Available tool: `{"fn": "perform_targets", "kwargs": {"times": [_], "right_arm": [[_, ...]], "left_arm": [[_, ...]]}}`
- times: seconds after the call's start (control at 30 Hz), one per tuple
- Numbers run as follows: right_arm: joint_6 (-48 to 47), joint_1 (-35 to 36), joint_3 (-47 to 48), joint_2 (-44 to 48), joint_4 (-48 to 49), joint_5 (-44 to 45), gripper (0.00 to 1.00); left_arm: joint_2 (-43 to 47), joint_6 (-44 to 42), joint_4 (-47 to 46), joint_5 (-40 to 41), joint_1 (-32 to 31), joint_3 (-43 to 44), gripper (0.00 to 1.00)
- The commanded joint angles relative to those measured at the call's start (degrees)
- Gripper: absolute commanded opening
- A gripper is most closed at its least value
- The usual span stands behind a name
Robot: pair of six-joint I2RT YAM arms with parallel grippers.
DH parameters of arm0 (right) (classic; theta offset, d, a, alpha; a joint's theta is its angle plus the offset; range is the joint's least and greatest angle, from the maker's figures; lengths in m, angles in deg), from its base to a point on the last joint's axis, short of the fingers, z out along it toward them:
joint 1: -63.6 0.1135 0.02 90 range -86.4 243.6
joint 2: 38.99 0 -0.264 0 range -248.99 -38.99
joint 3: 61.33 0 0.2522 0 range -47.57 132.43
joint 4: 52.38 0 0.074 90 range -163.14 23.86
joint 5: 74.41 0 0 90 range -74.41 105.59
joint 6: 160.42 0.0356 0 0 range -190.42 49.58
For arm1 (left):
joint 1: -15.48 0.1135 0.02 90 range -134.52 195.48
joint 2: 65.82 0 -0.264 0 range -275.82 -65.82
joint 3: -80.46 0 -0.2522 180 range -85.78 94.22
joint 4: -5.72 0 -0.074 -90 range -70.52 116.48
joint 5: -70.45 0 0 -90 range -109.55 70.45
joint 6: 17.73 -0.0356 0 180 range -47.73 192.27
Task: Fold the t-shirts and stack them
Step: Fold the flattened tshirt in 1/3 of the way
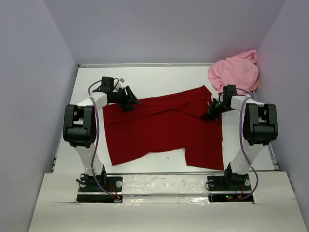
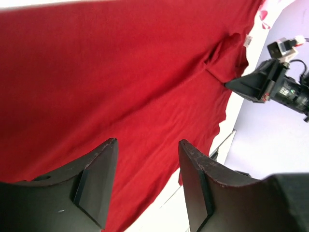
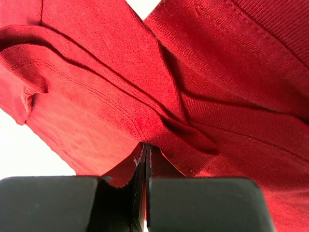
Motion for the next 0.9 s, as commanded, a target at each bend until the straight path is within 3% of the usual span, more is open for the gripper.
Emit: {"fn": "perform_targets", "kwargs": {"times": [0.0, 0.3, 0.53, 0.87], "right_arm": [[-0.7, 0.4, 2.6, 1.1, -1.4, 0.4, 0.0], [0.0, 0.4, 4.6, 1.6, -2.2, -0.3, 0.0], [1.3, 0.4, 10.2, 1.8, -2.8, -2.3, 0.0], [-1.0, 3.3, 23.3, -7.8, -2.4, -7.5, 0.02]], "left_arm": [[-5.3, 3.0, -5.6, -2.7, -2.4, 6.7, 0.62], [-16.1, 5.1, -7.4, -3.9, -7.2, 19.5, 0.59], [-17.4, 6.1, -7.3, -4.4, -9.1, 19.8, 0.58], [-17.0, 5.7, -6.1, -5.4, -12.3, 17.1, 0.58]]}}
